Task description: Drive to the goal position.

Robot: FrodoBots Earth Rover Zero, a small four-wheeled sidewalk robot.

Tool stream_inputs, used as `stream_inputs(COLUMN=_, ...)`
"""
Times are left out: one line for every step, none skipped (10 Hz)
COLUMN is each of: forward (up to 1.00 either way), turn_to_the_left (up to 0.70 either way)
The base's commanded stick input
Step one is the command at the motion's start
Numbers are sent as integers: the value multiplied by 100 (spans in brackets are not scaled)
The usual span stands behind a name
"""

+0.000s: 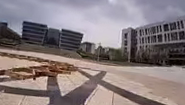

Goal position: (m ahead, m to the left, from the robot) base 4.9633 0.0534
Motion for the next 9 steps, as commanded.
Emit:
stream_inputs(forward=70, turn_to_the_left=0)
stream_inputs(forward=70, turn_to_the_left=0)
stream_inputs(forward=70, turn_to_the_left=0)
stream_inputs(forward=70, turn_to_the_left=0)
stream_inputs(forward=70, turn_to_the_left=0)
stream_inputs(forward=70, turn_to_the_left=0)
stream_inputs(forward=70, turn_to_the_left=0)
stream_inputs(forward=70, turn_to_the_left=0)
stream_inputs(forward=70, turn_to_the_left=0)
